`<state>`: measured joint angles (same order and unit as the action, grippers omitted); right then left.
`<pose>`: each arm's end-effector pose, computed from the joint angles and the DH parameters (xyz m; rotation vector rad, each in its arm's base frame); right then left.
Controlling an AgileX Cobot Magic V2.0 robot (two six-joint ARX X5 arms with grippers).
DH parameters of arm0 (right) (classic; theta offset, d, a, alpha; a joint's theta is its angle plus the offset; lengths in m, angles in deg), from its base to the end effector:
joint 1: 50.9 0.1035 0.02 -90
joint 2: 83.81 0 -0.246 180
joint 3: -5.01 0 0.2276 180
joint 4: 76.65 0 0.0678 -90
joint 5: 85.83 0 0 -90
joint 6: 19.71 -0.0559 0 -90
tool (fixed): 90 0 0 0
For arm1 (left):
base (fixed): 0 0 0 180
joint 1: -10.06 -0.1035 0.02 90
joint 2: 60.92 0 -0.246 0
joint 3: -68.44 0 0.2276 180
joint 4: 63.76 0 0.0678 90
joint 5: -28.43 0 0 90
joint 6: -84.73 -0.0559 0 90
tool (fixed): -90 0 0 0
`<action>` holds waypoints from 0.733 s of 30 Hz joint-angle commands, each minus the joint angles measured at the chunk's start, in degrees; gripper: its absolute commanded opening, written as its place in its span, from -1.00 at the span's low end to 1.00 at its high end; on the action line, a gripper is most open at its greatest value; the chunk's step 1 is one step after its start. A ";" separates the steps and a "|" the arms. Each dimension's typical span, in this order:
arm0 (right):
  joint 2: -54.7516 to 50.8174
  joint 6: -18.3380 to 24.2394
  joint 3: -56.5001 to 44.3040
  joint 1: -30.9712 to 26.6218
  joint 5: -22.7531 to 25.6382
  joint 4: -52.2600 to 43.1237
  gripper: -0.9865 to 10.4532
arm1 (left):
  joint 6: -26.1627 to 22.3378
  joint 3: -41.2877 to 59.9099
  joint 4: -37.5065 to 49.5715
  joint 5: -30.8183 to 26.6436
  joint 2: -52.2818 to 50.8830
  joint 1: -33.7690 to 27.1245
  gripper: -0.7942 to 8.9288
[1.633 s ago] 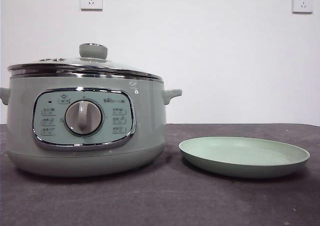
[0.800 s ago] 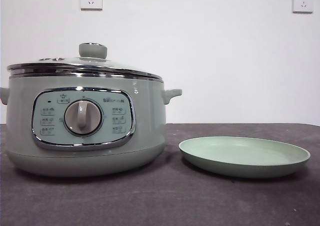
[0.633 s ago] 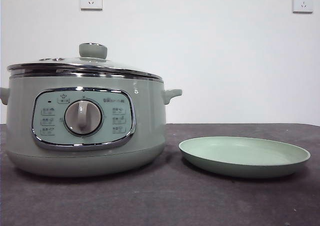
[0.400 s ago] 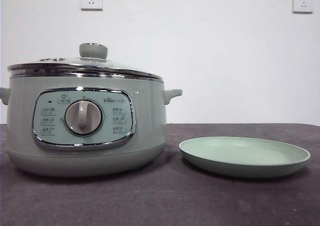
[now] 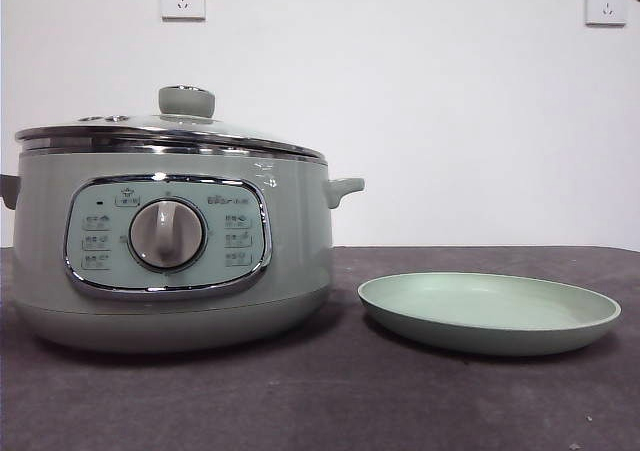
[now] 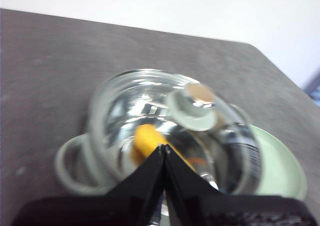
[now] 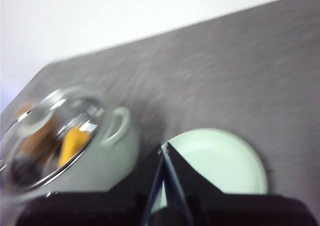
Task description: Take the corn out from the steamer,put the corn on the plate,close the lid
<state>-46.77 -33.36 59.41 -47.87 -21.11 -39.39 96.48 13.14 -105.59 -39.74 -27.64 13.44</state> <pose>0.1507 0.0319 0.2793 0.2988 0.4014 0.4463 0.1365 -0.0289 0.2833 -0.2556 0.3878 -0.3991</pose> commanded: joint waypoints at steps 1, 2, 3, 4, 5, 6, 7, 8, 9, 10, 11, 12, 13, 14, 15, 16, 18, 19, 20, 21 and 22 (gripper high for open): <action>5.01 5.44 4.26 0.13 -7.08 3.80 -0.83 | -3.63 -3.96 -0.81 5.07 4.22 -0.07 -0.85; 6.58 6.38 5.46 0.13 -8.92 5.20 -0.82 | -3.91 -5.11 -1.05 6.69 5.49 -0.07 -0.85; 8.22 7.19 6.71 0.13 -10.45 6.51 -0.82 | -4.35 -6.36 -1.36 8.44 6.95 -0.07 -0.84; 9.75 7.61 7.67 0.13 -11.30 7.34 -0.78 | -4.48 -7.50 -1.62 9.64 8.31 -0.04 -0.84; 10.84 7.65 8.26 0.13 -11.87 7.72 -0.70 | -4.46 -8.28 -1.73 10.27 9.27 -0.02 -0.83; 12.00 7.61 8.70 0.15 -12.20 7.72 -0.52 | -4.46 -9.20 -1.90 10.23 10.43 0.11 -0.80; 12.74 7.45 8.90 0.15 -12.15 7.72 -0.37 | -4.46 -9.75 -2.03 10.05 11.17 0.24 -0.69; 13.38 7.15 9.01 0.15 -12.02 7.72 -0.23 | -4.46 -10.23 -2.16 9.77 11.80 0.42 -0.49; 13.99 6.64 9.03 0.15 -11.89 7.76 -0.09 | -4.37 -10.80 -2.29 9.68 12.61 0.59 -0.16; 14.34 6.36 9.03 0.15 -11.89 7.87 -0.03 | -4.24 -11.10 -2.23 9.66 13.20 0.76 0.02; 14.60 6.19 9.03 0.15 -11.89 8.07 0.00 | -4.22 -11.37 -2.19 9.66 13.75 0.90 0.07; 14.84 6.19 9.03 0.15 -11.89 8.35 0.00 | -4.24 -11.76 -2.16 9.51 14.60 1.11 0.06; 14.84 6.19 9.03 0.15 -11.89 8.55 0.00 | -4.24 -12.02 -2.01 9.38 15.28 1.33 0.06; 14.84 6.19 9.03 0.15 -11.89 8.59 0.00 | -4.26 -12.39 -1.90 9.18 16.00 1.62 0.06; 14.82 6.16 9.03 0.15 -11.91 8.59 0.00 | -4.26 -13.11 -1.79 8.46 17.18 2.21 0.06; 14.82 6.16 9.03 0.20 -11.91 8.57 0.00 | -4.31 -13.84 -1.90 7.78 18.21 2.82 0.06; 14.82 5.99 9.03 0.20 -11.89 8.59 0.00 | -4.61 -16.09 -2.21 6.25 21.05 4.63 0.06; 14.82 5.99 9.03 0.20 -11.89 8.59 0.00 | -5.01 -17.18 -2.29 5.42 22.32 5.49 0.06; 14.82 5.99 9.03 0.20 -11.89 8.59 0.00 | -5.66 -18.29 -2.34 4.59 23.71 6.45 0.06; 14.82 6.01 9.03 0.20 -11.89 8.59 0.00 | -6.10 -19.65 -2.49 3.21 25.35 7.52 0.06; 14.82 6.01 9.03 0.20 -11.89 8.59 0.00 | -6.54 -21.00 -2.84 1.73 26.93 8.59 0.06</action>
<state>-31.95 -27.38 68.26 -47.80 -32.94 -30.73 91.64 -6.94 -108.28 -36.81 -2.05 21.06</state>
